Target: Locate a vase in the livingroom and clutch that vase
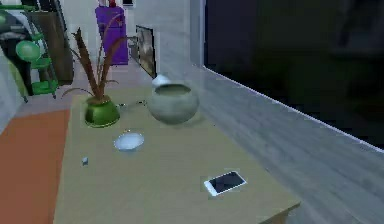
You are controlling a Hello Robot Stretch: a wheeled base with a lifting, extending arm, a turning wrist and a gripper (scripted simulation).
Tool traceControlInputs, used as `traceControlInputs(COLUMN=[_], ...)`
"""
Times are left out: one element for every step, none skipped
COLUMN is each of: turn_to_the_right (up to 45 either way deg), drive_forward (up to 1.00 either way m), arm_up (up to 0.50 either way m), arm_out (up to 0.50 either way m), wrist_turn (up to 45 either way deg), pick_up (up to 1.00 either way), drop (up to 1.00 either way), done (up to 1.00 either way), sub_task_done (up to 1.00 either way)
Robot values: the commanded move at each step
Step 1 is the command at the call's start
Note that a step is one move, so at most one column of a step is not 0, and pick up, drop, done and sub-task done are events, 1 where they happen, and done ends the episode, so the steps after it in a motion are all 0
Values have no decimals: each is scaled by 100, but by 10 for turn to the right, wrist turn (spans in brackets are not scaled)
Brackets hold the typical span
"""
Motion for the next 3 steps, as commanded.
traceControlInputs(turn_to_the_right=[-450,-450,0], drive_forward=[0,0,35], arm_up=[0,0,0], arm_out=[0,0,0], wrist_turn=[0,0,0], pick_up=[0,0,0], drop=[0,0,0], done=[0,0,0], sub_task_done=[0,0,0])
